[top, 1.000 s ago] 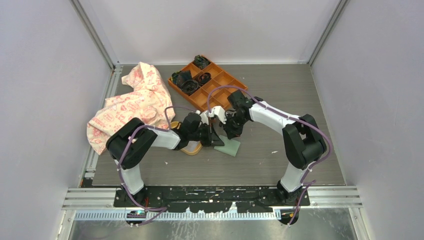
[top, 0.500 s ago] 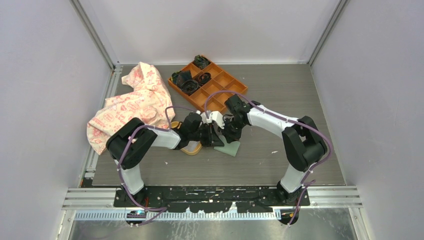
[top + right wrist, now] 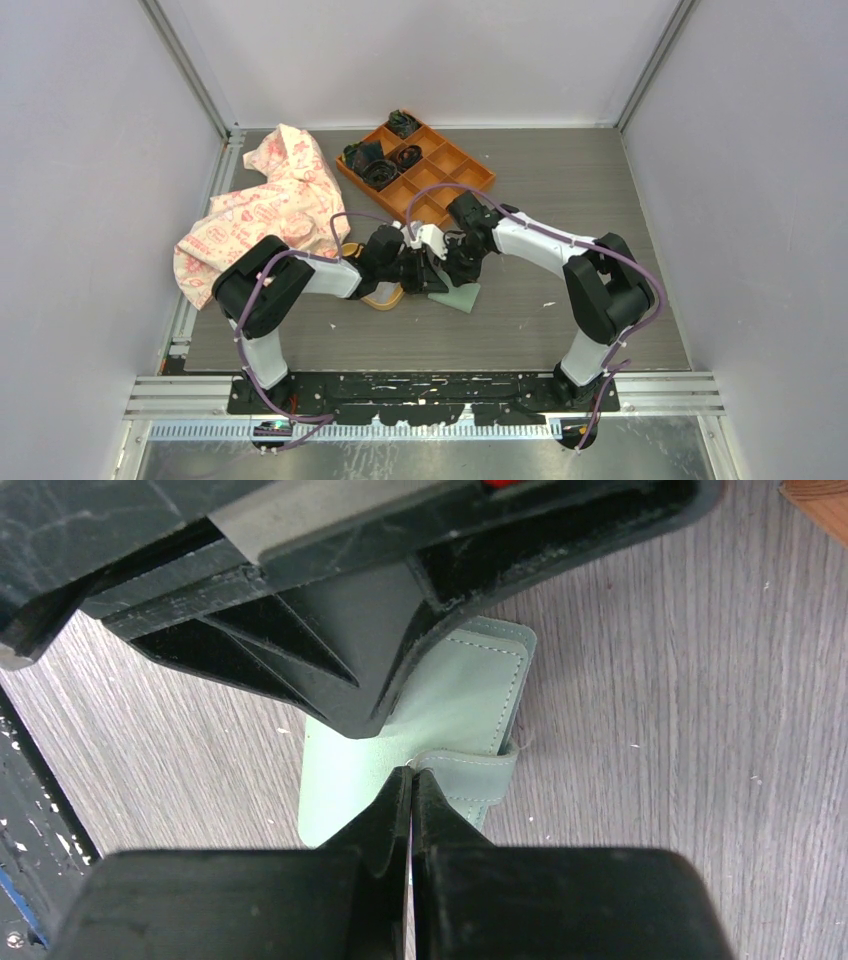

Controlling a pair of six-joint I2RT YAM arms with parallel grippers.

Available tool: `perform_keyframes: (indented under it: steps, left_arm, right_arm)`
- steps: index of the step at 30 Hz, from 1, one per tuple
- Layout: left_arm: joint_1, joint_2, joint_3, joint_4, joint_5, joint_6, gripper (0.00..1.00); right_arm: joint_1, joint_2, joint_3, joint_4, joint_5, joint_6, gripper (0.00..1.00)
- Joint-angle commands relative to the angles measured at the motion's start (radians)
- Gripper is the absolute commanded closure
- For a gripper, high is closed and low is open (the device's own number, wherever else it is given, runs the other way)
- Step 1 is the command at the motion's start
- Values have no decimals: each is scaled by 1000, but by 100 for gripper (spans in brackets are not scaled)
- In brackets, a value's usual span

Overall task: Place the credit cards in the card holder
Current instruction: Close the card holder at the center of the board.

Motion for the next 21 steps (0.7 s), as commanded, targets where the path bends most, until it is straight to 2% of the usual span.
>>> perform_keyframes:
  steps: [1,21]
  left_arm:
    - [-6,3,-13,-1,-20,20,100]
    - [-5,14,-33,70,9,-7,100]
  right_arm:
    - [35,-43,-23,8,-3,6,99]
    - [149,-52,-135,-15,113,-92,99]
